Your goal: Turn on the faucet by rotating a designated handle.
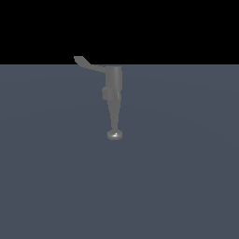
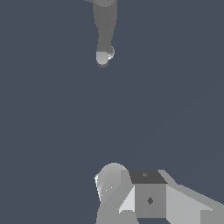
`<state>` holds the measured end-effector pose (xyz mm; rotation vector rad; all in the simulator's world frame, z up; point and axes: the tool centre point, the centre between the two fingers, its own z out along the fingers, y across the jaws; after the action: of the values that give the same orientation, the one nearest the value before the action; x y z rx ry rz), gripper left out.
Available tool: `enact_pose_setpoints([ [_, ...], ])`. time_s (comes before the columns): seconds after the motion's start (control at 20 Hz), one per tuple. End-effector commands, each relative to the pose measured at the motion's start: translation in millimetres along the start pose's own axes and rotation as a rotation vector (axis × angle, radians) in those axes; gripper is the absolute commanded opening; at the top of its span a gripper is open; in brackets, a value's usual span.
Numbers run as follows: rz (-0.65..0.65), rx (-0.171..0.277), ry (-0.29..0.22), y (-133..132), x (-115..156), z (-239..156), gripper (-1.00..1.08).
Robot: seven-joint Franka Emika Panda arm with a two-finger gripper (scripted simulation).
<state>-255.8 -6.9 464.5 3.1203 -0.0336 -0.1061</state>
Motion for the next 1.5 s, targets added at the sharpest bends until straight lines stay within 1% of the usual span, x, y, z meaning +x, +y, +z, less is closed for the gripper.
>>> enact_pose_setpoints([
  [0.0, 0.008, 0.001, 0.000, -0.5, 1.9, -0.2, -1.00],
  [0.25, 0.048, 0.008, 0.001, -2.4, 11.0, -0.8, -1.00],
  [0.55, 0.134, 0.022, 0.002, -7.2, 30.4, -1.7, -1.00],
  [1.45, 0.540, 0.069, -0.006, -33.1, 121.9, 8.5, -1.00],
])
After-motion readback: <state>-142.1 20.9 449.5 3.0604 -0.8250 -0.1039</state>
